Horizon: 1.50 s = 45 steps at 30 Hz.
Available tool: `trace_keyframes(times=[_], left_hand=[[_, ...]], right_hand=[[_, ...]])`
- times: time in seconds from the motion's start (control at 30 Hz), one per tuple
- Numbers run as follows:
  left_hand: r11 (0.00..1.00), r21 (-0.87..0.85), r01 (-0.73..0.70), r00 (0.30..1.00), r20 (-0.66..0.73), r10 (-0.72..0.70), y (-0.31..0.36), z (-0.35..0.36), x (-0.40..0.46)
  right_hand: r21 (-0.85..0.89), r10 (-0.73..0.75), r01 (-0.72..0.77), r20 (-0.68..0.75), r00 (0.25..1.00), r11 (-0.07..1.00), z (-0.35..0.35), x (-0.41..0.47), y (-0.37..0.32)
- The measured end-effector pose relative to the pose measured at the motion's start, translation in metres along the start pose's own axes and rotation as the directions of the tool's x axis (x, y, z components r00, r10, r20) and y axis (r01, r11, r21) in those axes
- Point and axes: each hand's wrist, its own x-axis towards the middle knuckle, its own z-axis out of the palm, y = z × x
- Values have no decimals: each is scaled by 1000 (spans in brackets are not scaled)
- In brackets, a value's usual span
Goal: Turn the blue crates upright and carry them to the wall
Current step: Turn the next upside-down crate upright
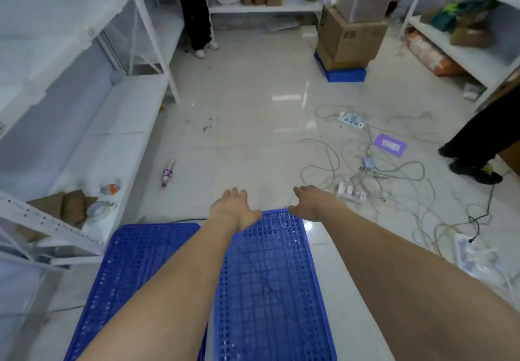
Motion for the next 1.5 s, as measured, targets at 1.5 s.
trace_keyframes(times=[1.5], left_hand=[[969, -146, 201, 973, 145, -180, -81, 479, 158]], right_hand=[[743, 551, -608, 394, 736, 280, 485, 214, 121]])
